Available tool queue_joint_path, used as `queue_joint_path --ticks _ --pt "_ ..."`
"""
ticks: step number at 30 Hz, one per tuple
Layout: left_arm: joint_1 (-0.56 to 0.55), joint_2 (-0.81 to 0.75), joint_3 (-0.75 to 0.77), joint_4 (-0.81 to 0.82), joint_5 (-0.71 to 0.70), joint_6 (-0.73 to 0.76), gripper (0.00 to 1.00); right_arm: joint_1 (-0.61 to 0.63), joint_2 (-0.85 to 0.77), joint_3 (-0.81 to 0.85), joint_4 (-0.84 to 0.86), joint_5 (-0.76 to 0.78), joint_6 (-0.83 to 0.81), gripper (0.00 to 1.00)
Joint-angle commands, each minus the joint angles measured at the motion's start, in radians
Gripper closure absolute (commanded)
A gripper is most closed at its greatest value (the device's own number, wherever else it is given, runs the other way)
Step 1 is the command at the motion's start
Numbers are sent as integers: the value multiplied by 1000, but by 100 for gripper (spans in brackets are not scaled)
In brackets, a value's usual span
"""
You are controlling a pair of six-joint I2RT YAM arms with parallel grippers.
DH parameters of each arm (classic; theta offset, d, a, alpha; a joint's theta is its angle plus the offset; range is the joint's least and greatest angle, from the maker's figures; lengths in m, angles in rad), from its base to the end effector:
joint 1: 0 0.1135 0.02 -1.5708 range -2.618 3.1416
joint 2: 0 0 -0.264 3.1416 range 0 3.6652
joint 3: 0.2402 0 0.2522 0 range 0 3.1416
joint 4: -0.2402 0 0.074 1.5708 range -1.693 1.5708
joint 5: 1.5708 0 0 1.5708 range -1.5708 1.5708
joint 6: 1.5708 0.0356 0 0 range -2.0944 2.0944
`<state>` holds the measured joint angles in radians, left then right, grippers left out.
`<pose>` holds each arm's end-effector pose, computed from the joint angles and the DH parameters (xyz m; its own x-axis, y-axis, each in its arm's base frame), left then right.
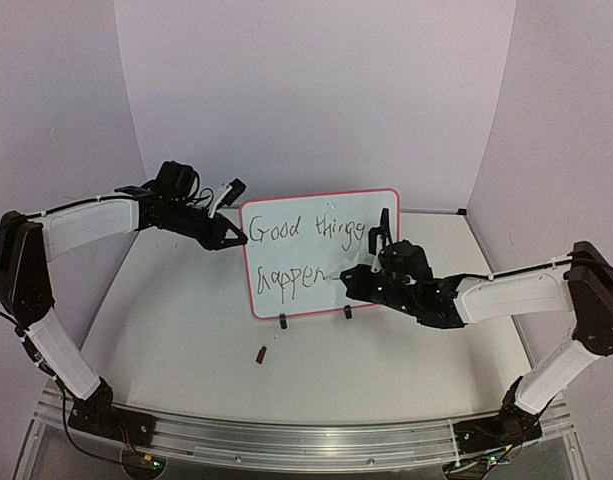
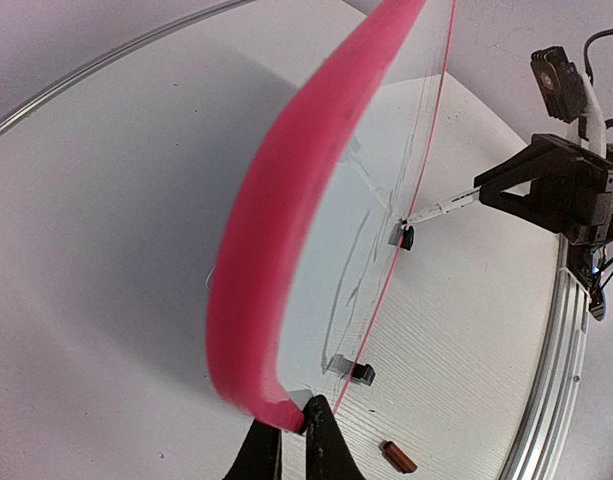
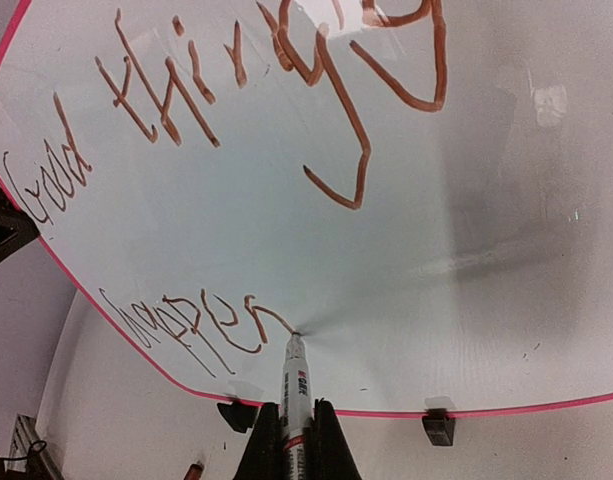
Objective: Write a sentence on the whiteboard
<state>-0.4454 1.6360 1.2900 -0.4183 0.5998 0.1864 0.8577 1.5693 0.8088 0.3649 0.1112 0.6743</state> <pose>0.3186 -0.1744 0.2788 -0.4796 0.3985 -0.7818 0.8266 0.5042 -0.2501 0.2250 0.2541 0.2100 -0.6244 0.2266 -0.7475 -0.3774 0.7503 0.5427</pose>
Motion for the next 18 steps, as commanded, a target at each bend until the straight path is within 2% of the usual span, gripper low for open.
queue_joint_path --ticks 1,12,18 --pt "-36 39 0 -51 -68 38 100 -7 22 2 -10 5 8 100" --pt "-38 34 -1 -51 -71 40 100 -7 32 12 -24 -9 14 100" --pt "-39 31 -1 -51 -72 40 100 -7 -20 6 -15 -34 -24 100"
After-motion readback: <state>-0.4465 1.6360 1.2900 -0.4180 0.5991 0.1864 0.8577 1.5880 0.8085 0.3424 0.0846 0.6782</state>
